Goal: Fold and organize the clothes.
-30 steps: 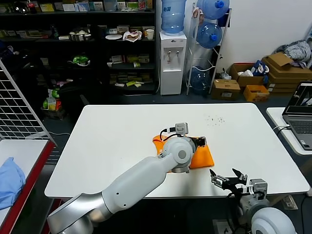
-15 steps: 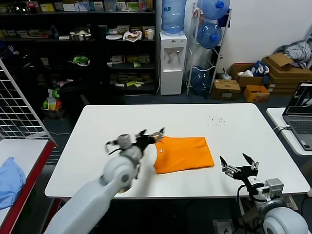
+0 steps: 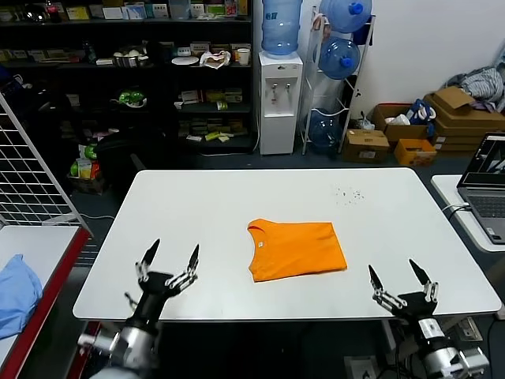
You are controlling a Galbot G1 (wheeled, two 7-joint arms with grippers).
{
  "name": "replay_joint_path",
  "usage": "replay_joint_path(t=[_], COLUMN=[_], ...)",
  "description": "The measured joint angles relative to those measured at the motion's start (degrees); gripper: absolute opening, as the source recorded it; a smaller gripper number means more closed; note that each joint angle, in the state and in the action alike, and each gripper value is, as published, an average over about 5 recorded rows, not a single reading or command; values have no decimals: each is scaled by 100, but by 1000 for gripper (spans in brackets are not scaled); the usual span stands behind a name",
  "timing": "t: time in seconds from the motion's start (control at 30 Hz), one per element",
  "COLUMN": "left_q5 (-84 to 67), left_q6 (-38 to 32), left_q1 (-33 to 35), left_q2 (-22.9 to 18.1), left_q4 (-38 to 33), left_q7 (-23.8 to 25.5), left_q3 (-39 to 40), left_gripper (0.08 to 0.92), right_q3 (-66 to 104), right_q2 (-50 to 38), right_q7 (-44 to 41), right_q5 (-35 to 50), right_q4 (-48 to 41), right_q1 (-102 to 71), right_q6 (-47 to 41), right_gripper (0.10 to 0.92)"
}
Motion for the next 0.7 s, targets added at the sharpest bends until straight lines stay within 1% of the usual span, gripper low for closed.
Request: replay_joint_path(t=[0.17,0.33,0.43,0.7], left_q5=[433,610,660,763], left_q6=[-360,-605,-695,-823], left_q1=[963,1600,1794,2027], left_q2=[-354,-568,-659,-777], left_q4=[-217,-313,-337,-324], left_q7=[246,375,427,493], left_q3=[-370,-638,-733,-864], left_gripper=[921,921,921,921], right_q3=[135,263,314,353], right_q2=[459,775,904,1136], right_q7=[-172,-282,-349,-414], right_q5=[-351,-573,-646,-780], right_q4=[-55,-95,-117,-231], right_q1=[-341,-618,-712,-837], right_q6=[484,793,893,1084], right_gripper=[921,921,921,921])
